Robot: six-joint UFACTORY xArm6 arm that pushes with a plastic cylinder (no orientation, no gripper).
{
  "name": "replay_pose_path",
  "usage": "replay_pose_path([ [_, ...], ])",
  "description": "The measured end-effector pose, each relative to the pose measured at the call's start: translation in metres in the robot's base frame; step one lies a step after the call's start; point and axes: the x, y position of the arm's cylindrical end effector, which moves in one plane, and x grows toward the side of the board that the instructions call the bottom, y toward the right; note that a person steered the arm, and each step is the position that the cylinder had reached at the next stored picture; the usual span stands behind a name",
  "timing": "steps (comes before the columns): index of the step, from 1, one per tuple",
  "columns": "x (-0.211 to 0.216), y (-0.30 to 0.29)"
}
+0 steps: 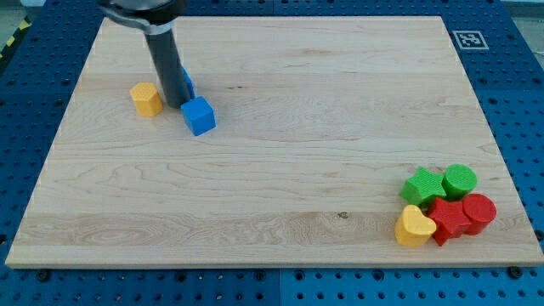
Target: Push the yellow hexagon to the left side of the green star
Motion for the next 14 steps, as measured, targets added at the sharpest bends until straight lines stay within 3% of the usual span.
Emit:
replay_pose_path([
  [1, -0.021, 0.0],
  [2, -0.048, -0.046],
  [5, 0.004, -0.043],
  [7, 0.006, -0.066],
  [11, 0.048, -0.078],
  [14, 0.091, -0.035],
])
